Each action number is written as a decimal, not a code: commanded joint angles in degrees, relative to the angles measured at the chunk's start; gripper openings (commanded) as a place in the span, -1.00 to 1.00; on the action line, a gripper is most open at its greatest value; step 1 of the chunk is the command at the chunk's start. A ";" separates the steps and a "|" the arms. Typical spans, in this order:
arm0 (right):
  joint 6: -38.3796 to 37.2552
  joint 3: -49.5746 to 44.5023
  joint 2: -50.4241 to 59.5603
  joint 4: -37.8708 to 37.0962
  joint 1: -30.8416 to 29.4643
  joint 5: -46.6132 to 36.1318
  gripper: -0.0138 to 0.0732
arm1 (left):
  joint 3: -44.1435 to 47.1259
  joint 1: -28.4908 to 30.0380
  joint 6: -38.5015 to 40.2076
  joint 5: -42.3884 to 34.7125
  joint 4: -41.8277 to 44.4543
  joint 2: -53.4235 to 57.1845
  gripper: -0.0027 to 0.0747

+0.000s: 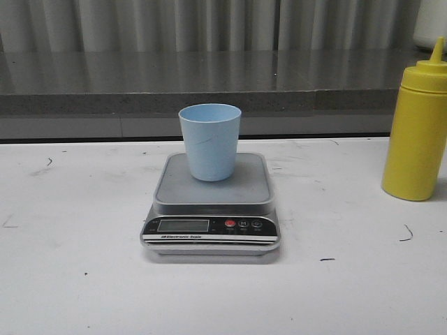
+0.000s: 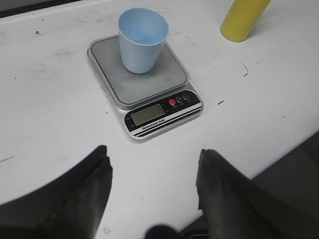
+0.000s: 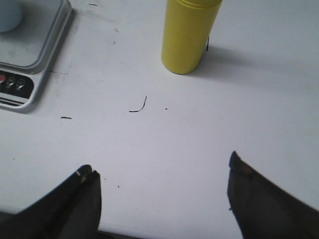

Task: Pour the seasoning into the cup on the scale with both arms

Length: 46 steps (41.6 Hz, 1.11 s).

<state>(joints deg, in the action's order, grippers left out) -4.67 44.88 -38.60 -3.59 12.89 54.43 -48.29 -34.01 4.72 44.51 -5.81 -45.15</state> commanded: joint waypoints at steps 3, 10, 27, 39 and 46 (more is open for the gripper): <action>2.96 2.36 5.66 2.74 0.13 2.23 0.56 | -1.49 -0.14 0.07 -3.95 -0.79 0.16 0.06; 2.96 2.36 11.71 4.05 0.13 3.93 0.56 | -1.49 -0.14 0.07 -3.95 -0.79 0.16 0.06; 2.92 2.36 15.79 4.09 0.08 4.80 0.49 | -1.49 -0.14 0.07 -3.72 -0.79 -1.00 0.03; 2.92 2.36 15.79 4.09 0.08 4.57 -0.61 | -1.49 -0.14 0.07 -3.01 -0.79 -2.49 -0.84; 2.92 2.31 15.79 3.98 0.08 4.57 -0.83 | -1.49 -0.14 0.07 -1.39 2.39 -1.68 -0.98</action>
<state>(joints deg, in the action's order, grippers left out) -2.34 45.32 -22.39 0.66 13.10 63.18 -48.29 -34.01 4.72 45.42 -5.10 -47.72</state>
